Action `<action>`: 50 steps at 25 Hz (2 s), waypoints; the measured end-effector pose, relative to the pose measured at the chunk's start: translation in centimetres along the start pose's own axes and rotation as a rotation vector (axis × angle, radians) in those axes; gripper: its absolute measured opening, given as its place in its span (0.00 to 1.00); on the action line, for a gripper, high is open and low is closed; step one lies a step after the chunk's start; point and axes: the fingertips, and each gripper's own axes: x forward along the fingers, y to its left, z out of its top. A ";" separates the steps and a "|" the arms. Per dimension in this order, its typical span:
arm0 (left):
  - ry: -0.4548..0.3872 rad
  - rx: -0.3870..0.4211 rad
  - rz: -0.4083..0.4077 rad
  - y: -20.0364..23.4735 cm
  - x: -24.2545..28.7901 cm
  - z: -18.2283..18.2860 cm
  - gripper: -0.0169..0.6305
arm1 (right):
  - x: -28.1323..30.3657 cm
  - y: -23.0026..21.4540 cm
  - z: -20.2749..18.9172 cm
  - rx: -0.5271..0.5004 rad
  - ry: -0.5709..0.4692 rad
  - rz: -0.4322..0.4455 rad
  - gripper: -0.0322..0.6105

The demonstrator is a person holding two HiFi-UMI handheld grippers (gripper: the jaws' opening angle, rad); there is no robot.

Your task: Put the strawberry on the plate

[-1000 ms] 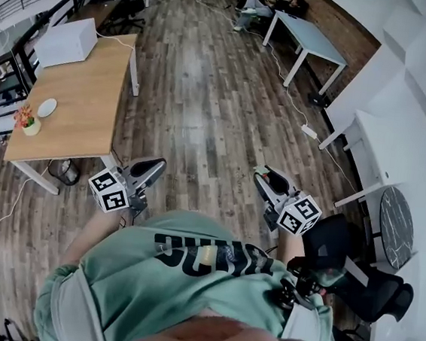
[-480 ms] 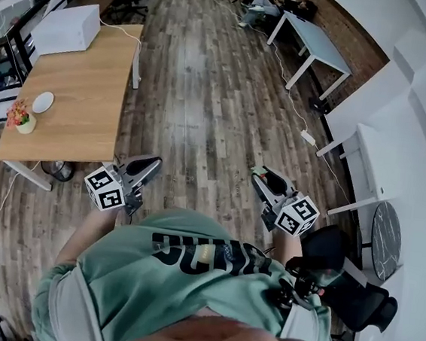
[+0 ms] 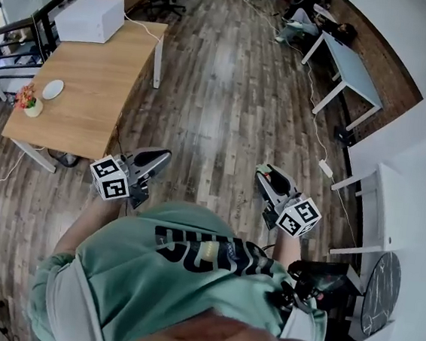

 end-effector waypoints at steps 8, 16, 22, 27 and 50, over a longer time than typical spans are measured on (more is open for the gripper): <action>0.038 0.026 0.090 -0.1 10.5 -1.4 0.03 | -2.1 -11.7 -1.1 0.063 -0.033 0.080 0.28; 0.055 0.010 0.130 5.2 13.3 -1.1 0.03 | 2.4 -16.1 -3.2 0.110 -0.010 0.125 0.28; 0.029 0.010 0.076 12.5 11.9 1.3 0.03 | 9.9 -17.4 -0.4 0.052 -0.001 0.088 0.28; 0.006 0.024 0.050 20.1 8.8 6.5 0.03 | 18.2 -16.0 3.4 0.000 -0.003 0.080 0.28; -0.082 0.062 0.333 40.8 3.9 14.0 0.03 | 46.9 -22.8 4.5 0.004 0.046 0.378 0.28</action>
